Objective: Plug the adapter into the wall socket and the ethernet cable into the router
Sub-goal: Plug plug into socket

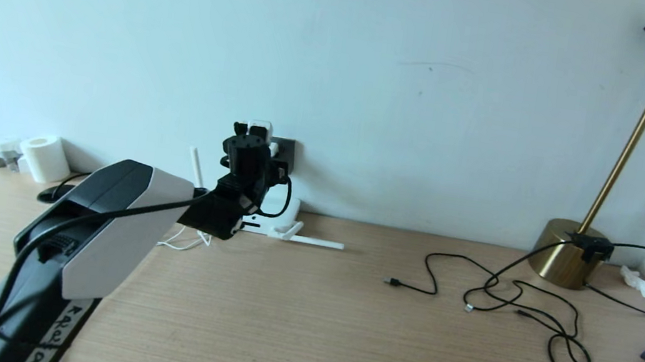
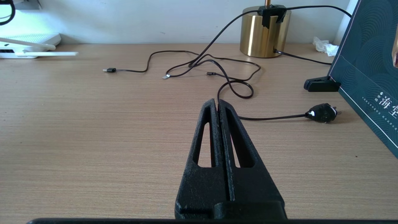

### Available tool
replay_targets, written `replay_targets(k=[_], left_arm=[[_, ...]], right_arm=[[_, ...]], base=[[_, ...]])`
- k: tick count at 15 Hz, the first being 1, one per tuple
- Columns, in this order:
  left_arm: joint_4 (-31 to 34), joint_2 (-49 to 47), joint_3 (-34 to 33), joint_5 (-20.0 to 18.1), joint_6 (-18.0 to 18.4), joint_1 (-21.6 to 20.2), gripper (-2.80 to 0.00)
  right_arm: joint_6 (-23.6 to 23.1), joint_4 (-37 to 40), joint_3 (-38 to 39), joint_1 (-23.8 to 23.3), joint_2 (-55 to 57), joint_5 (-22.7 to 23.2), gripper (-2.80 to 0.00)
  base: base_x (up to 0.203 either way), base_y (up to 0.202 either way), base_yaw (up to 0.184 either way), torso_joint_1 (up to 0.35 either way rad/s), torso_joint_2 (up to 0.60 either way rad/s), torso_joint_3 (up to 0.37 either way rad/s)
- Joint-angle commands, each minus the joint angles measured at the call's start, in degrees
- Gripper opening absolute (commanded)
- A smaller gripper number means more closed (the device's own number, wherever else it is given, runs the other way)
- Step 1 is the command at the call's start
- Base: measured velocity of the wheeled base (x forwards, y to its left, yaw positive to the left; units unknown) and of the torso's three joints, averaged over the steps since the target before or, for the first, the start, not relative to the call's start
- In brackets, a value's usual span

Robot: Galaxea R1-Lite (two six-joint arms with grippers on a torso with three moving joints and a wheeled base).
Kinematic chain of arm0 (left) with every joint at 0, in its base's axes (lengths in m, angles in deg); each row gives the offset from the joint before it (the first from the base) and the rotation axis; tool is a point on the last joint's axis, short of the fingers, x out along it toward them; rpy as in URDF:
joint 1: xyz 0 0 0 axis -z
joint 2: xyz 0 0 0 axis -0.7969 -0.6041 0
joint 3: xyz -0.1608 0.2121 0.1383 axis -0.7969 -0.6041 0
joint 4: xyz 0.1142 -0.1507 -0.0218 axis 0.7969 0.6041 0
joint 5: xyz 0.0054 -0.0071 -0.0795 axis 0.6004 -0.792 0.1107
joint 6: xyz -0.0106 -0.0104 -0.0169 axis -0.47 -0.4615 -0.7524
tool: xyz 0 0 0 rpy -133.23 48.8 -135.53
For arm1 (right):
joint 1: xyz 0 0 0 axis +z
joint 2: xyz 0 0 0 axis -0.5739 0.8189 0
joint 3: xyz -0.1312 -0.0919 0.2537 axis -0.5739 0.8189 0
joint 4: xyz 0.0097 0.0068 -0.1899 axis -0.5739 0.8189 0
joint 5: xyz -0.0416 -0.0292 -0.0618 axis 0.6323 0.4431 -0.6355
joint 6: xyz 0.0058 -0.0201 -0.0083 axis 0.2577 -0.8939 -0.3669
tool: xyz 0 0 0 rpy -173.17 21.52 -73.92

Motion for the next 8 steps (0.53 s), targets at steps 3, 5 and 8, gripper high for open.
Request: replay_targets(k=[3, 5, 8], left_arm=[[-0.3, 0.1, -0.2, 0.1, 0.0, -0.4, -2.80], [-0.3, 0.1, -0.2, 0.1, 0.0, -0.4, -2.80], [-0.7, 0.3, -1.0, 0.1, 0.0, -0.4, -2.80]], right_arm=[[0.0, 0.0, 0.6, 0.0, 0.0, 0.0, -2.80], [0.0, 0.0, 0.6, 0.0, 0.0, 0.0, -2.80], [0.0, 0.0, 0.6, 0.0, 0.0, 0.0, -2.80]], base=[[0.000, 0.000, 0.000, 0.000, 0.00, 0.000], [0.000, 0.000, 0.000, 0.000, 0.00, 0.000], [0.000, 0.000, 0.000, 0.000, 0.00, 0.000]])
